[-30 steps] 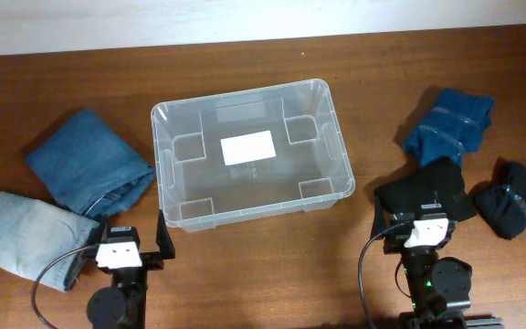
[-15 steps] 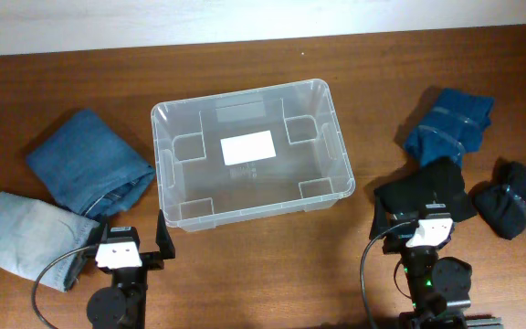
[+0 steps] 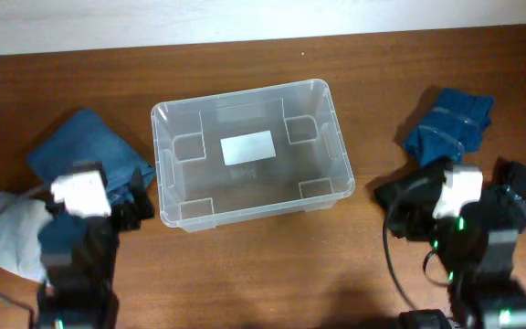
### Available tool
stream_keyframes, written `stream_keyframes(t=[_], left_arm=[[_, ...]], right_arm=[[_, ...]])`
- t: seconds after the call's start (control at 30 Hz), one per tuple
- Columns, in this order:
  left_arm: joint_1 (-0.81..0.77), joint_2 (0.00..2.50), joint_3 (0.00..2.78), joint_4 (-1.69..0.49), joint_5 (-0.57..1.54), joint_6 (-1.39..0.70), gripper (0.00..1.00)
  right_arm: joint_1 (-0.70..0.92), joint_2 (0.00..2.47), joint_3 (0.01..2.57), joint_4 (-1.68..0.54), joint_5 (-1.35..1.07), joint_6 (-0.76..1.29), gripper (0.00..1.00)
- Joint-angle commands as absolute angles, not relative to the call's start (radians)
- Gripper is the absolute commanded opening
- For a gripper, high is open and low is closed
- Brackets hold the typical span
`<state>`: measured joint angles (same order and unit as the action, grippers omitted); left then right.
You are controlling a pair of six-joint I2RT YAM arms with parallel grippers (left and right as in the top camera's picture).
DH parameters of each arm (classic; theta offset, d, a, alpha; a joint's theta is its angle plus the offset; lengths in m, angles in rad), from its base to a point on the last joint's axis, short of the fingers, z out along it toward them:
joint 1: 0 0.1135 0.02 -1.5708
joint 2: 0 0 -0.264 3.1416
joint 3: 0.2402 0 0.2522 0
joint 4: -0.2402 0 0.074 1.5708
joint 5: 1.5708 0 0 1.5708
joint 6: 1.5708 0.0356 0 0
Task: Pack container
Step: 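Reach the right gripper to the folded black clothes and grasp them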
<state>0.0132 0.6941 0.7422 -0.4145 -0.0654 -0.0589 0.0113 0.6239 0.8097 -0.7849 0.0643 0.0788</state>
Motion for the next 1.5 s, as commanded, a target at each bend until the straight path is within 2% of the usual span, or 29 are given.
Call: stream_keyframes(t=[0.0, 0.17, 0.23, 0.33, 0.43, 0.47, 0.63, 0.83, 0.93, 0.97, 1.0, 1.03, 1.07, 1.1, 1.17, 1.27, 1.47], left_arm=[[0.009, 0.890, 0.882, -0.517, -0.083, -0.074, 1.00], [0.009, 1.066, 1.001, -0.654, -0.083, -0.074, 0.99], [0.009, 1.106, 1.020, -0.675, -0.083, -0.074, 1.00], [0.009, 1.124, 1.020, -0.673, -0.083, -0.074, 0.99], [0.009, 1.124, 1.020, -0.659, -0.083, -0.074, 0.99], [0.009, 1.124, 1.020, -0.656, -0.083, -0.074, 1.00], [0.009, 1.124, 1.020, -0.640, -0.083, -0.074, 0.99], [0.009, 1.124, 1.020, -0.637, -0.083, -0.074, 0.99], [0.009, 1.124, 1.020, -0.636, -0.083, -0.074, 0.99], [0.009, 1.124, 1.020, -0.636, -0.083, -0.074, 0.99], [0.009, 1.124, 1.020, -0.636, -0.083, -0.074, 1.00], [0.009, 1.124, 1.020, -0.636, -0.083, -0.074, 0.99], [0.009, 1.124, 1.020, -0.636, -0.083, -0.074, 0.99], [0.009, 1.124, 1.020, -0.636, -0.083, -0.074, 0.99], [0.009, 1.124, 1.020, -0.637, -0.083, -0.074, 1.00], [0.009, 1.124, 1.020, -0.637, -0.083, -0.074, 0.99], [0.009, 1.124, 1.020, -0.637, -0.101, -0.074, 0.99]], right_arm=[[-0.003, 0.839, 1.008, -0.921, 0.080, 0.080, 0.98], [-0.113, 1.068, 1.220, -1.116, 0.051, 0.080, 0.99], [-0.215, 1.121, 1.246, -1.134, -0.056, 0.059, 0.99], [-0.467, 1.188, 1.220, -1.134, -0.332, -0.013, 0.99], [-0.700, 1.267, 1.116, -1.127, -0.484, -0.022, 0.99], [-0.731, 1.280, 1.089, -1.116, -0.509, -0.022, 0.99], [-0.850, 1.366, 0.844, -0.885, -0.699, -0.021, 0.99], [-0.850, 1.466, 0.618, -0.535, -0.720, 0.069, 1.00], [-0.850, 1.513, 0.562, -0.385, -0.769, 0.070, 0.88], [-0.850, 1.528, 0.556, -0.358, -0.780, 0.070, 0.79], [-0.850, 1.546, 0.554, -0.338, -0.780, 0.073, 0.67], [-0.850, 1.557, 0.554, -0.327, -0.780, 0.073, 0.60], [-0.850, 1.573, 0.554, -0.304, -0.794, 0.072, 0.33], [-0.850, 1.574, 0.554, -0.296, -0.807, 0.072, 0.15], [-0.850, 1.568, 0.559, -0.288, -0.865, 0.072, 0.04], [-0.850, 1.520, 0.597, -0.333, -0.974, 0.067, 0.04], [-0.747, 1.284, 0.810, -0.602, -0.949, 0.033, 0.04]])
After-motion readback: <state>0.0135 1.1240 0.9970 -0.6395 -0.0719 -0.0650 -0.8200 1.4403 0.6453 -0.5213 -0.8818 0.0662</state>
